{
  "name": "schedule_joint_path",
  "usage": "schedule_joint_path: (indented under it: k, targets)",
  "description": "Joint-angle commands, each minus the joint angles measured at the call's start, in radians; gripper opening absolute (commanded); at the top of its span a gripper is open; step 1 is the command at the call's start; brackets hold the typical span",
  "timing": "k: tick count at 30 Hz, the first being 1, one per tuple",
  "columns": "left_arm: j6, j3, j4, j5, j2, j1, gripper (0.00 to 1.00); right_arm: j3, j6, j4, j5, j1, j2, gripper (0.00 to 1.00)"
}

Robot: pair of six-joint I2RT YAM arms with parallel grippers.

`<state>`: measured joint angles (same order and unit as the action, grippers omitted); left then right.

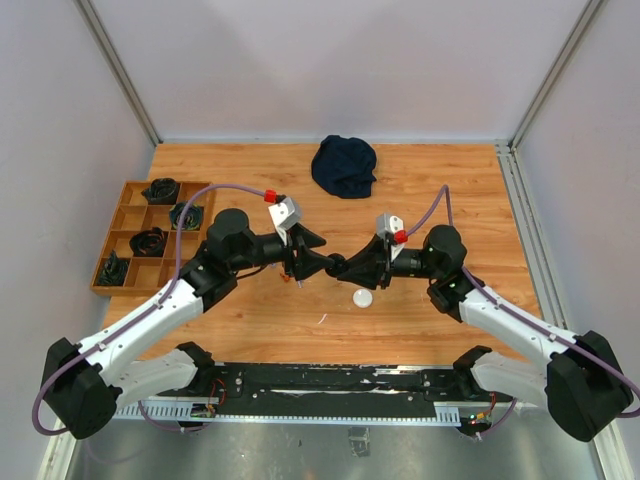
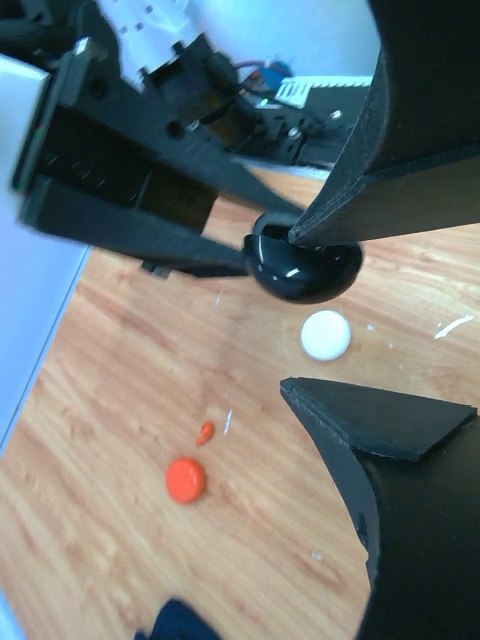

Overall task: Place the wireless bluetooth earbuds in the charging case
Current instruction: Open the charging case.

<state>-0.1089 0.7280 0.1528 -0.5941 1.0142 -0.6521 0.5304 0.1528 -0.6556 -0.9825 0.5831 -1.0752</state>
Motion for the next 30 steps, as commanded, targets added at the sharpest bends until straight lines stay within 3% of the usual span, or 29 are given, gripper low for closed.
schedule_joint_path:
  k: [1, 11, 15, 18, 26, 30]
  targets:
    - [-0.011, 0.054, -0.003, 0.108, -0.011, 0.0, 0.6, -0.019, 0.001, -0.037, -0.036, -0.001, 0.028, 0.05]
    - [-0.043, 0.054, -0.021, 0.191, -0.035, 0.0, 0.67, -0.029, -0.03, -0.008, 0.016, -0.003, 0.038, 0.04]
    - [-0.078, 0.051, -0.083, 0.331, -0.057, 0.0, 0.8, -0.039, -0.071, 0.036, 0.077, -0.004, 0.04, 0.02]
    - [-0.109, 0.053, -0.175, 0.459, -0.076, 0.0, 0.99, -0.046, -0.094, 0.057, 0.126, -0.004, 0.037, 0.02]
    - [-0.216, 0.04, -0.367, 0.766, -0.112, 0.0, 0.99, -0.062, -0.122, 0.065, 0.201, -0.004, 0.006, 0.02]
    - [-0.251, 0.06, -0.436, 0.851, -0.068, 0.013, 0.99, -0.059, -0.122, 0.063, 0.21, -0.004, -0.009, 0.02]
